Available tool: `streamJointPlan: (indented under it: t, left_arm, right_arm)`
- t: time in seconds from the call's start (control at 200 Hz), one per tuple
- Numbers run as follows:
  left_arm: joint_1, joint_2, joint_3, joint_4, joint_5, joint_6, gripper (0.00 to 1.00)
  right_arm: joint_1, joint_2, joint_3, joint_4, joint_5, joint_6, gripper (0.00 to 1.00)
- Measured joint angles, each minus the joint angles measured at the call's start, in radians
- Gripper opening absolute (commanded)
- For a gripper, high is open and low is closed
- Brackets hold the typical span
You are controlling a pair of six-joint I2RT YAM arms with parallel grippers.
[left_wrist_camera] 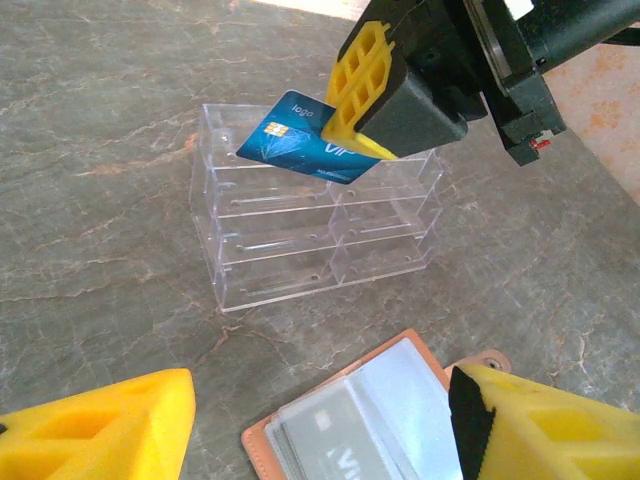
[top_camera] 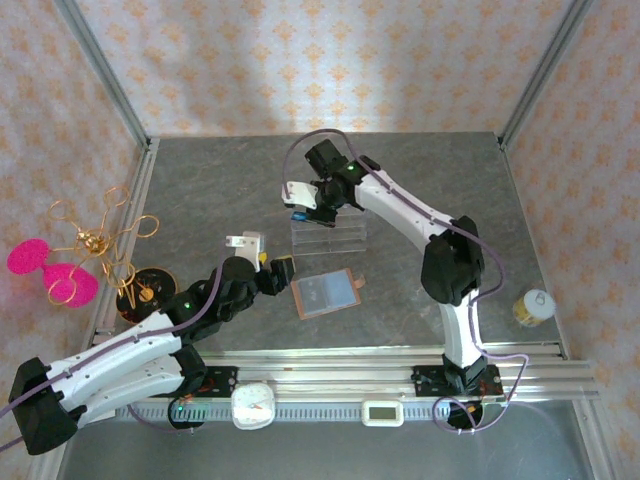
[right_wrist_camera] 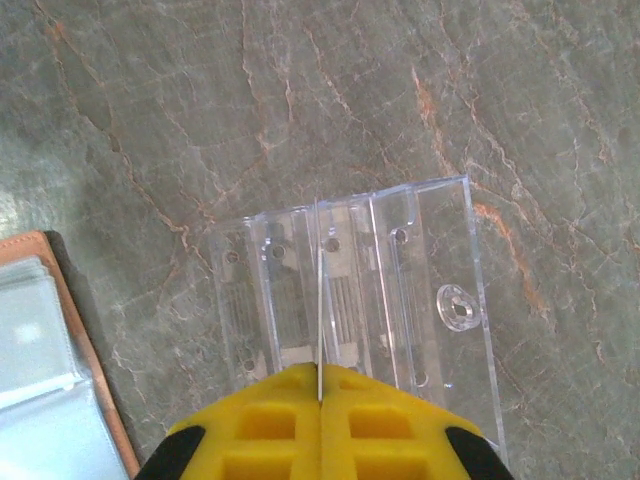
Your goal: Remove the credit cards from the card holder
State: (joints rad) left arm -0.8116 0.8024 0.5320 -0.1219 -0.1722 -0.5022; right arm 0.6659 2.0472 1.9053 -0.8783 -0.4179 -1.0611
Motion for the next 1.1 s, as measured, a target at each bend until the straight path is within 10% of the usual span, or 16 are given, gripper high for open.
streamJointPlan:
  t: [1.096]
  left_arm:
    - [0.023, 0.027, -0.006, 0.006, 0.018, 0.014, 0.69]
  right_arm:
    - [-0.048, 0.134, 0.122, -0.049, -0.032, -0.096, 0.00]
